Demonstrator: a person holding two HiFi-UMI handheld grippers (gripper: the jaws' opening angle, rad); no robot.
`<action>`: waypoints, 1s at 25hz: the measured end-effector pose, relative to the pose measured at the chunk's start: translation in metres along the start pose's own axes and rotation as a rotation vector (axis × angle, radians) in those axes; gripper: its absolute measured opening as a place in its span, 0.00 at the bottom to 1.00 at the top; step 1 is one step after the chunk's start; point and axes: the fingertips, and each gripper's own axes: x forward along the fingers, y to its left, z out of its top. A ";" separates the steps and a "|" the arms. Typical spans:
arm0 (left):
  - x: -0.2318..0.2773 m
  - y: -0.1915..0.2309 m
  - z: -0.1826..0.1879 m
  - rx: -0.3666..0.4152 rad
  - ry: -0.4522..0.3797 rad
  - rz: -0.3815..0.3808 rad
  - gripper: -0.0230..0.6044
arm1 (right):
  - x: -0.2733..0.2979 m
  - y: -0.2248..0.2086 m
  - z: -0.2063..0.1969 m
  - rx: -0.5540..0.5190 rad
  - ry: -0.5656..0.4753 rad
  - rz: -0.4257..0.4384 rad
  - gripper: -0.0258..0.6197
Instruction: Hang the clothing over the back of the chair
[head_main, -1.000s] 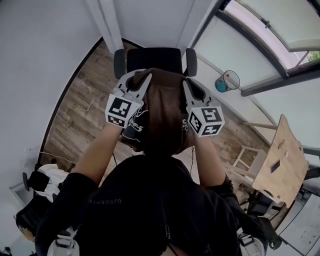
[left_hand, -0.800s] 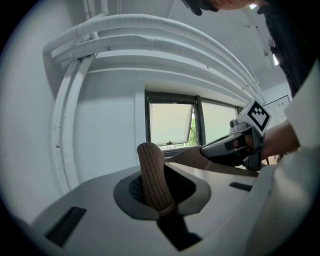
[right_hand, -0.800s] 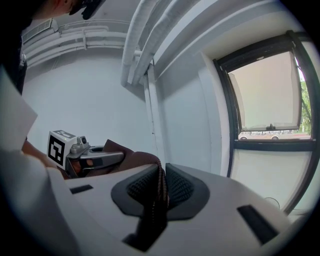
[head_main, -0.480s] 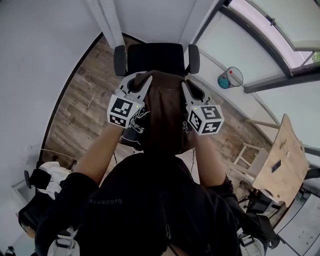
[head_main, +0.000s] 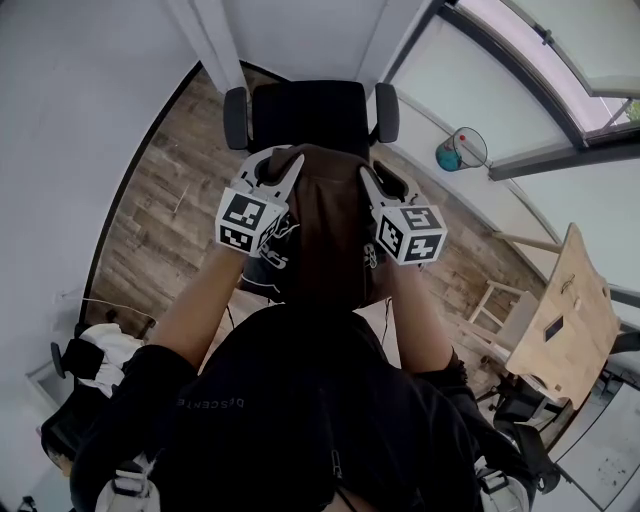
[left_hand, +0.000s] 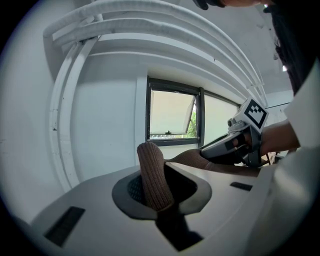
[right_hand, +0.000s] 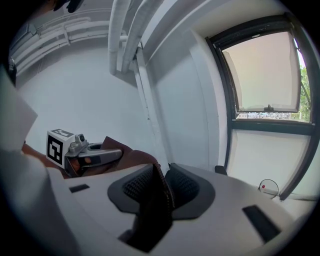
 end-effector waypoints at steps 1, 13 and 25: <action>0.001 0.000 -0.002 -0.005 0.008 -0.002 0.15 | 0.000 -0.001 -0.001 0.005 0.005 -0.001 0.23; 0.006 0.012 0.000 -0.067 0.012 0.015 0.40 | -0.005 -0.008 0.005 0.036 -0.017 -0.006 0.27; -0.012 -0.001 0.037 -0.042 -0.060 -0.013 0.40 | -0.021 0.009 0.025 0.006 -0.097 0.001 0.27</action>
